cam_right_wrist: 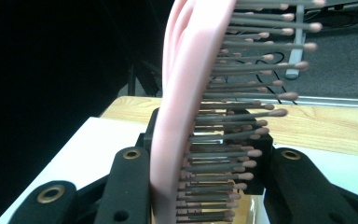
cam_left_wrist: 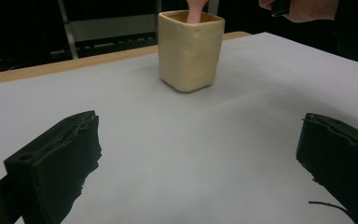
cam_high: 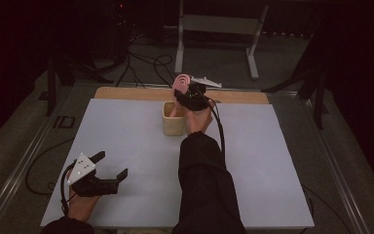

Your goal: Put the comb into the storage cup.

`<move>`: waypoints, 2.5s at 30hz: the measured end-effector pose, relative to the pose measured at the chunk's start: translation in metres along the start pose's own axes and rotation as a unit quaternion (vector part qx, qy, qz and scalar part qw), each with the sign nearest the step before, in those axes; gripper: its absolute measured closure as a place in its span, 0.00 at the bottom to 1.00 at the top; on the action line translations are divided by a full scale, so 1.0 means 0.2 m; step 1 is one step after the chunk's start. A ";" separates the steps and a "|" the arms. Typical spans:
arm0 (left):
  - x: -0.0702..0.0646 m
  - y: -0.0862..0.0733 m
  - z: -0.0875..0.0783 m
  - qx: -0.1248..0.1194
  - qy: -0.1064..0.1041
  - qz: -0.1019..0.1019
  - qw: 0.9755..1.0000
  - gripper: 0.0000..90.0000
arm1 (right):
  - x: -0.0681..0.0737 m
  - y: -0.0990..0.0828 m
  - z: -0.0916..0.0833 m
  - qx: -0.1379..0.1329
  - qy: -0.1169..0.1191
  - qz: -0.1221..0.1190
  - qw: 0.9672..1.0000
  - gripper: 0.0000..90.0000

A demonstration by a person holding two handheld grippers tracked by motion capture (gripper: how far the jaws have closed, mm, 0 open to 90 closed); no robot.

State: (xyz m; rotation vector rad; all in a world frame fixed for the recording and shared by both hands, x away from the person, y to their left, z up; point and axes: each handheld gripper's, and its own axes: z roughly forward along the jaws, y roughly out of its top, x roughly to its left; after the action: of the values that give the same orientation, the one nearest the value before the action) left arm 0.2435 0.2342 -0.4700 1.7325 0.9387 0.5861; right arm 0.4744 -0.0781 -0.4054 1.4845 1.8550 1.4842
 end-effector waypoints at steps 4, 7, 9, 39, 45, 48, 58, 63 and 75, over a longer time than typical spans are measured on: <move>0.00 0.00 0.00 0.001 0.001 0.002 1.000 0.00 | 0.00 -0.01 0.00 0.003 0.001 -0.002 1.000 0.70; 0.00 0.00 0.00 0.003 0.001 0.004 1.000 0.00 | -0.01 -0.02 0.01 0.005 -0.001 0.000 1.000 0.70; 0.00 0.00 0.00 0.005 0.001 0.005 1.000 0.00 | -0.01 -0.02 0.01 0.007 -0.001 0.000 1.000 0.70; -0.01 0.00 0.01 0.011 -0.002 0.007 1.000 0.00 | -0.03 -0.05 0.06 0.018 -0.001 0.003 1.000 0.70; -0.01 0.00 0.01 0.014 -0.003 0.009 1.000 0.00 | -0.04 -0.06 0.06 0.017 0.001 0.004 1.000 0.70; -0.01 0.00 0.01 0.014 -0.002 0.007 1.000 0.00 | -0.05 -0.06 0.06 0.017 -0.001 0.006 1.000 0.70; -0.01 0.00 0.02 0.017 -0.003 0.007 1.000 0.00 | -0.06 -0.06 0.08 0.016 -0.003 0.011 1.000 0.70; -0.01 -0.01 0.02 0.018 -0.002 0.008 1.000 0.00 | -0.07 -0.06 0.08 0.018 -0.006 0.012 1.000 0.69; -0.02 -0.01 0.02 0.024 0.000 0.011 1.000 0.00 | -0.06 -0.07 0.10 0.027 -0.006 0.008 1.000 0.61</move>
State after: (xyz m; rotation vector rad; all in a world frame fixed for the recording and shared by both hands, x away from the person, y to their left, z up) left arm 0.2437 0.2298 -0.4731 1.7877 0.9409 0.5821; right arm 0.4877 -0.0773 -0.4297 1.5334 1.8936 1.4414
